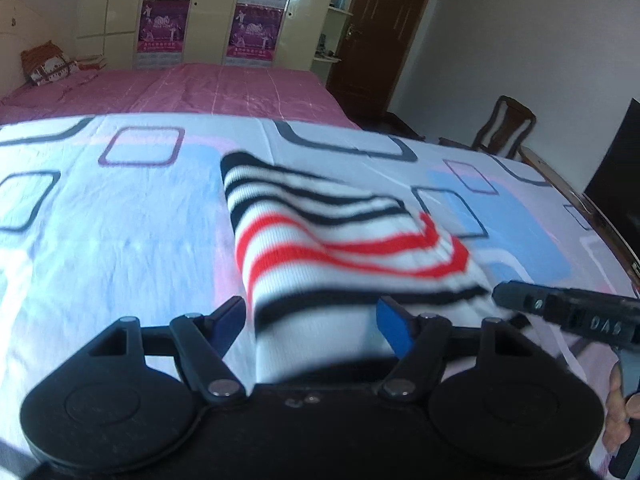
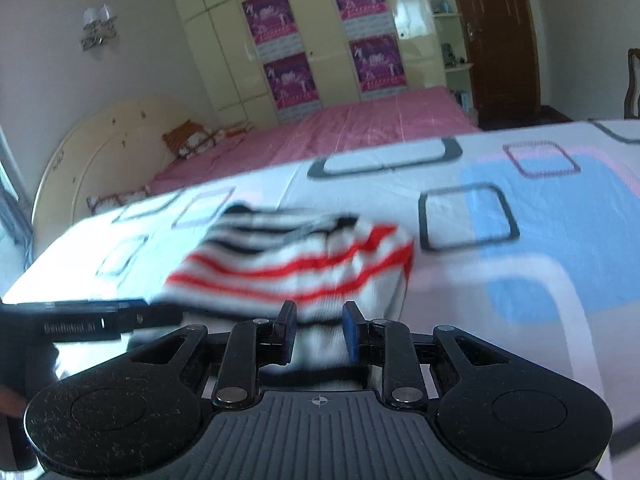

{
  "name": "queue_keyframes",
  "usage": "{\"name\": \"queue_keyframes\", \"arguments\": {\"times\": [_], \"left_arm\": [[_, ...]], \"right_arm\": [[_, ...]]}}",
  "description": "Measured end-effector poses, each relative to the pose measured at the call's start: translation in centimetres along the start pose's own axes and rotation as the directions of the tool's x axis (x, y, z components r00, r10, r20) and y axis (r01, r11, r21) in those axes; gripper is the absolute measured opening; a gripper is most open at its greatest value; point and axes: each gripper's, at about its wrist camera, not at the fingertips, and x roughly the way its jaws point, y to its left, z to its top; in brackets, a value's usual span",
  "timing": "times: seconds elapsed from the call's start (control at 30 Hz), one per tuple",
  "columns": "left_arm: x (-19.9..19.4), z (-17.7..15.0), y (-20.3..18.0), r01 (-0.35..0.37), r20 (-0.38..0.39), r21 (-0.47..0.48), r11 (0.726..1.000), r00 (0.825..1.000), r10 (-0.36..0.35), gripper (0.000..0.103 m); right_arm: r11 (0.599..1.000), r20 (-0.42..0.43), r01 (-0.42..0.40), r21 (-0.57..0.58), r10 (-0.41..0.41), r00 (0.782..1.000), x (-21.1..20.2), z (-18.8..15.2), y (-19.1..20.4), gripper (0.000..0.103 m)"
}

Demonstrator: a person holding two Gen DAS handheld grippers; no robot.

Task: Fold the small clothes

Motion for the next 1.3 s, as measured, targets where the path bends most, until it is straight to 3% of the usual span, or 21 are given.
{"name": "queue_keyframes", "arguments": {"times": [0.23, 0.3, 0.37, 0.57, 0.67, 0.77, 0.83, 0.87, 0.9, 1.0, 1.3], "left_arm": [[0.5, -2.8, 0.9, 0.022, -0.062, 0.003, 1.0, 0.998, -0.021, 0.072], [0.7, -2.9, 1.2, 0.032, -0.06, 0.007, 0.999, 0.998, -0.031, 0.072], [1.0, -3.0, 1.5, 0.043, -0.064, 0.009, 0.999, 0.997, -0.042, 0.072], [1.5, -3.3, 2.5, 0.093, -0.077, 0.007, 0.996, 0.993, -0.093, 0.073], [1.6, -3.1, 2.6, 0.102, -0.083, 0.011, 0.995, 0.991, -0.1, 0.074], [1.2, -2.6, 2.4, 0.104, -0.083, 0.012, 0.995, 0.991, -0.102, 0.076], [0.8, -2.3, 2.3, 0.112, -0.086, 0.001, 0.994, 0.99, -0.112, 0.077], [0.5, -2.0, 2.4, 0.116, -0.083, -0.01, 0.993, 0.99, -0.117, 0.078], [0.3, -1.8, 2.4, 0.117, -0.073, -0.023, 0.993, 0.99, -0.119, 0.081], [-0.2, -0.9, 2.6, 0.11, -0.043, -0.061, 0.992, 0.993, -0.113, 0.086], [2.1, 1.3, 2.3, 0.071, -0.085, -0.101, 0.992, 0.993, -0.079, 0.087]], "right_arm": [[0.997, 0.017, 0.048, 0.062, -0.049, 0.999, -2.2, -2.4, -0.3, 0.025], [0.995, -0.027, 0.059, 0.082, -0.057, 0.998, -1.8, -3.3, -0.5, 0.025], [0.988, -0.081, 0.052, 0.142, -0.041, 0.996, -1.0, -4.6, -1.0, 0.025], [0.951, -0.056, 0.053, 0.304, -0.038, 0.998, -0.5, -6.4, -2.8, 0.024], [0.952, -0.085, 0.075, 0.297, -0.052, 0.995, -0.7, -5.6, -2.4, 0.025], [0.957, -0.061, 0.091, 0.275, -0.077, 0.995, -1.9, -4.6, -1.5, 0.026], [0.959, -0.019, 0.094, 0.266, -0.093, 0.996, -2.8, -3.8, -0.7, 0.045], [0.959, 0.005, 0.099, 0.264, -0.104, 0.995, -3.1, -3.4, -0.4, 0.074], [0.961, 0.03, 0.108, 0.255, -0.119, 0.992, -3.4, -2.9, 0.0, 0.083], [0.967, 0.028, 0.09, 0.239, -0.1, 0.995, -2.8, -1.2, 0.5, 0.083], [0.966, -0.035, 0.036, 0.257, -0.028, 0.999, 2.0, 1.7, -2.7, 0.083]]}}
